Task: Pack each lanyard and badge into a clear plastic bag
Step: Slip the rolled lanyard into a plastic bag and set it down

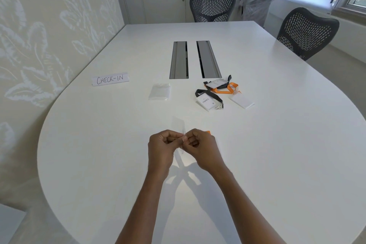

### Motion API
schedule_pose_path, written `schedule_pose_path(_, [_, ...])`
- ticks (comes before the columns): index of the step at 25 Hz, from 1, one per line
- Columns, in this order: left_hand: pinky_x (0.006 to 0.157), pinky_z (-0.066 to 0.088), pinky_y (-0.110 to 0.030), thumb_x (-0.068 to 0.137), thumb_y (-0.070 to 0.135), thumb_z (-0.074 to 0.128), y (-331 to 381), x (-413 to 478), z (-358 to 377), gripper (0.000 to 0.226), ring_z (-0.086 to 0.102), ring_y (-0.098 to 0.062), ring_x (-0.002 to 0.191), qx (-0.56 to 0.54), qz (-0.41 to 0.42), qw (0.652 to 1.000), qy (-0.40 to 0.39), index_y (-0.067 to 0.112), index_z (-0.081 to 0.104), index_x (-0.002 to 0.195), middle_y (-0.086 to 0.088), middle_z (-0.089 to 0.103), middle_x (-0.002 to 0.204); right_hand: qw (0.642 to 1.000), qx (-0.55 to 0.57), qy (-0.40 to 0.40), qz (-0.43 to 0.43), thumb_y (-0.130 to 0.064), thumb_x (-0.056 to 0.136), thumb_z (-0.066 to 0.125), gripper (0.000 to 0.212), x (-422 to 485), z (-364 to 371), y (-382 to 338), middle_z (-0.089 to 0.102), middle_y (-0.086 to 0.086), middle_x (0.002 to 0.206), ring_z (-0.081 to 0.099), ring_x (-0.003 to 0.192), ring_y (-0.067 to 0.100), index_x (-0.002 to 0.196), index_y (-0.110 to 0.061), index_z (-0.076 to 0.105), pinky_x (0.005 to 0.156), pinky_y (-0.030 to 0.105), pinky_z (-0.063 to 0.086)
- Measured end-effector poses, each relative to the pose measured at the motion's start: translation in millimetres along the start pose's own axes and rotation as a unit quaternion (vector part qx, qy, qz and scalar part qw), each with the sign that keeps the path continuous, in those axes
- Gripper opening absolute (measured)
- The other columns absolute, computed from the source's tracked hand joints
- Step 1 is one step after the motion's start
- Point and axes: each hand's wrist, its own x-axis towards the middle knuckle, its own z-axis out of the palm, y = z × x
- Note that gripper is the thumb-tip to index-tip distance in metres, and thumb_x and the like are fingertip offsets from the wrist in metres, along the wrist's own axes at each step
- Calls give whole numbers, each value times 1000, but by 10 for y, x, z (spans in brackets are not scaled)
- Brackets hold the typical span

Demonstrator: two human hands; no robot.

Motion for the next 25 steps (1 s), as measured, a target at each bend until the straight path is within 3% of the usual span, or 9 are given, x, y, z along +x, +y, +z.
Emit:
schedule_pose_path(5, [81,63,-35,84,18,88,-14,-18,4,7,79,-17,79,35,14,999,27,24,83,86,3,82,79,990,109,14,88,-15,91,79,7,-5,-28,-34,80,7,77,78,78,25,86,-10,78,77,38,65])
schedule_pose_path(9, [74,60,-21,87,21,86,13,-78,91,5,78,-12,79,20,4,998,56,26,84,87,6,82,82,994,60,63,71,-17,92,75,13,-10,31,-62,77,2,74,75,74,24,79,-19,77,77,44,64])
schedule_pose_path(12, [72,62,-24,92,21,82,38,-103,133,7,78,-13,74,34,-3,997,71,25,85,88,8,82,80,992,83,69,69,-13,92,73,12,-24,23,-83,78,4,74,76,74,22,81,-17,76,80,46,65])
schedule_pose_path(15, [67,59,-17,92,20,81,56,-109,130,7,78,-11,68,65,7,994,83,22,86,88,10,81,75,988,112,63,81,-14,92,77,10,-51,10,-99,79,8,76,78,76,25,83,-10,77,83,49,65])
schedule_pose_path(21, [66,57,-18,92,19,80,93,-124,143,11,79,-12,64,63,-2,993,100,19,83,82,4,79,68,966,185,119,137,2,86,68,3,-84,20,-104,75,19,78,76,68,26,85,3,71,81,44,67])
schedule_pose_path(25, [68,59,-24,94,13,76,105,-163,156,12,75,-14,63,104,28,991,86,22,82,97,5,77,68,986,61,111,110,-12,90,69,12,-89,35,-155,74,-1,95,72,80,13,100,-19,70,66,22,60])
